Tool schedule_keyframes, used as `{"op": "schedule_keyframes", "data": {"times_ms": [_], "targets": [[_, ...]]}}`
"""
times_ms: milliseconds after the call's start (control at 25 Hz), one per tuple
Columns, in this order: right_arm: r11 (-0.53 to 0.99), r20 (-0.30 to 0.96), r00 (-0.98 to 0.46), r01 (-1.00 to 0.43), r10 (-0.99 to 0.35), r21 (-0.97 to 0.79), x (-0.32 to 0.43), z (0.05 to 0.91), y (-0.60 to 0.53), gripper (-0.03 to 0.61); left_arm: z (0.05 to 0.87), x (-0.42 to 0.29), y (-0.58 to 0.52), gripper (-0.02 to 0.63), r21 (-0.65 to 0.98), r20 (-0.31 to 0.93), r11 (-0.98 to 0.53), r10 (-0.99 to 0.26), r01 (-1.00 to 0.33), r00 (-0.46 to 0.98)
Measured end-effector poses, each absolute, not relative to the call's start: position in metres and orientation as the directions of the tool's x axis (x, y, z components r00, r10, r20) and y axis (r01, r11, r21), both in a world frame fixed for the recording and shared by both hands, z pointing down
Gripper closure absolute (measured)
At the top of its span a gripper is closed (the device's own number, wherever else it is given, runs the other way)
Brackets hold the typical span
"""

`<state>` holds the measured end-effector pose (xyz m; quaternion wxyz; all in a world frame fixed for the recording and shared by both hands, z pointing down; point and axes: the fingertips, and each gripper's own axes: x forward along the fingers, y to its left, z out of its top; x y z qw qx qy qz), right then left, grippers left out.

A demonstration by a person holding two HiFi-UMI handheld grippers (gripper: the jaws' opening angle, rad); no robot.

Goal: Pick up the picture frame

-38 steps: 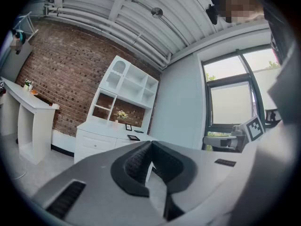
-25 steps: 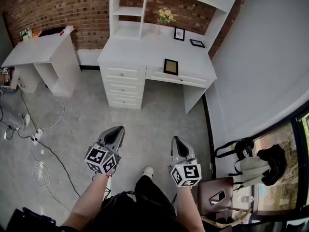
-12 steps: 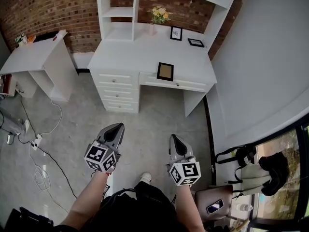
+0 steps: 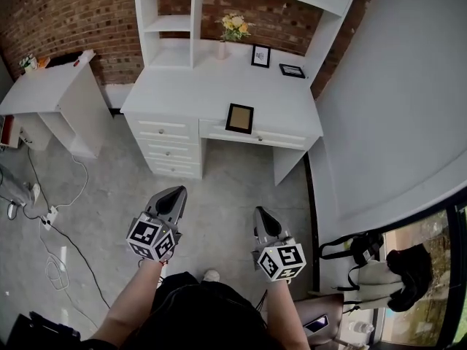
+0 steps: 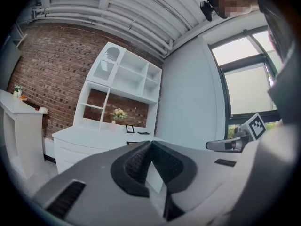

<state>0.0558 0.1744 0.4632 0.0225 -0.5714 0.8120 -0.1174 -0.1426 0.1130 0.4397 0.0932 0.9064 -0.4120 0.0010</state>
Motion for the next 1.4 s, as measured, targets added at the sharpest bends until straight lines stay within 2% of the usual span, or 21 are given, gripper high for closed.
{"op": "schedule_keyframes", "data": {"times_ms": [640, 1400], "targets": [[0.354, 0.097, -0.394, -0.891, -0.914, -0.284, 0.056, 0.470, 0.126, 0.575, 0.448, -0.117, 0.083, 0.604, 0.153, 0.108, -0.640, -0.747, -0.753, 0.656], [0.330, 0.154, -0.385, -0.897, -0.910, -0.294, 0.086, 0.481, -0.001, 0.575, 0.464, -0.074, -0.050, 0.604, 0.195, 0.118, -0.661, -0.718, -0.725, 0.686]]}}
